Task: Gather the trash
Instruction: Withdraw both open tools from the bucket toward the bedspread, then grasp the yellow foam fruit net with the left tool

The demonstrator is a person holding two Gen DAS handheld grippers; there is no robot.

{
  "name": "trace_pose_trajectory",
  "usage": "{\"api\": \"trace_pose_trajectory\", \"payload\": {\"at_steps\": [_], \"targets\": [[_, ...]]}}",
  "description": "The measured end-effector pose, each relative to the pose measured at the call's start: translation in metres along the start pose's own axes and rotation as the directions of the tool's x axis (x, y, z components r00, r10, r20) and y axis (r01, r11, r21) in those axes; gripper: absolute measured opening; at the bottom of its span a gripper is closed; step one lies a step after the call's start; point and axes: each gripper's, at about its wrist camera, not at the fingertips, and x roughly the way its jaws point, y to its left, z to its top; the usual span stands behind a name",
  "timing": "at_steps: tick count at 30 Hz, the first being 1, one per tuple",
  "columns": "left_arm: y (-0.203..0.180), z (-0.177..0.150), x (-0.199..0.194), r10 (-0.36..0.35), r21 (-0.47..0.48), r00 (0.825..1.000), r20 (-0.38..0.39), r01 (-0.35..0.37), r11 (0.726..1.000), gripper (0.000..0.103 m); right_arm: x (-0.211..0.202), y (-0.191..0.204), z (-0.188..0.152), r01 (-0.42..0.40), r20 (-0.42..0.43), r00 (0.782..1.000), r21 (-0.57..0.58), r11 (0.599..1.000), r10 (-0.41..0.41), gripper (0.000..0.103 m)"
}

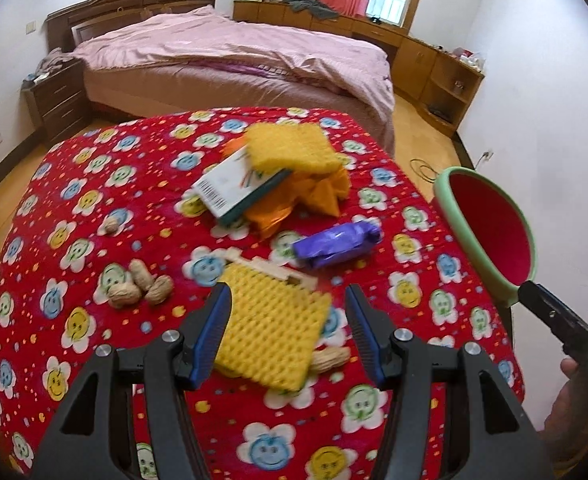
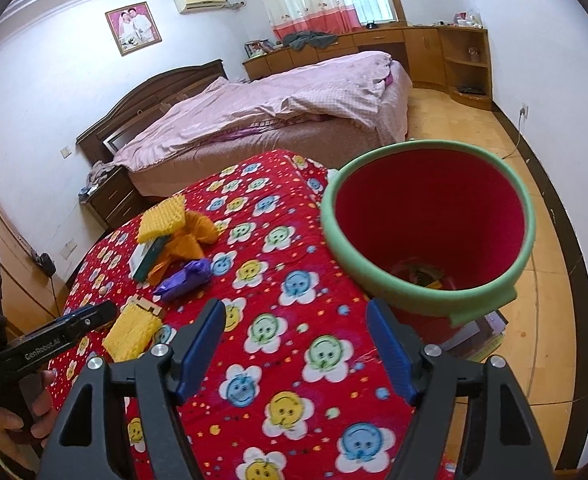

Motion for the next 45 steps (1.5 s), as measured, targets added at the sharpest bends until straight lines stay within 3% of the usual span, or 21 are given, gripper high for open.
{"api": "trace_pose_trajectory", "payload": {"at_steps": [9, 17, 29, 32, 38, 45], "targets": [[0.026, -0.008, 0.023, 0.02, -0.046, 0.998, -0.054, -0.022, 0.999, 0.059, 0.01, 0.012, -0.007, 0.001, -0.028, 1.0, -0.011, 1.0, -0.001, 0.076], [0.032, -0.013, 0.049, 0.035, -0.037, 0.993, -0.116, -0.039, 0.999, 0.066, 0.022, 0.014, -0.009, 0.0, -0.059, 0.998, -0.005, 1.0, -0.001, 0.076], [0.026, -0.011, 0.057, 0.034, -0.019, 0.995, -0.09, -0.036, 0.999, 0.069, 0.038, 0.017, -0.012, -0.009, -0.097, 0.995, -0.004, 1.0, 0.008, 0.076], [0.02, -0.013, 0.055, 0.024, 0.0, 0.996, -0.084, -0.024, 1.0, 0.059, 0.04, 0.018, -0.012, -0.011, -0.102, 0.995, -0.007, 1.0, 0.01, 0.076], [0.013, -0.015, 0.047, -0.029, 0.004, 0.997, -0.076, 0.029, 1.0, 0.026, 0.042, 0.021, -0.013, -0.015, -0.107, 0.994, -0.008, 1.0, 0.014, 0.076], [0.022, -0.011, 0.024, -0.073, -0.054, 0.997, -0.02, 0.072, 0.996, 0.023, 0.041, 0.032, -0.009, -0.03, -0.1, 0.995, -0.041, 0.999, 0.026, 0.076]]}}
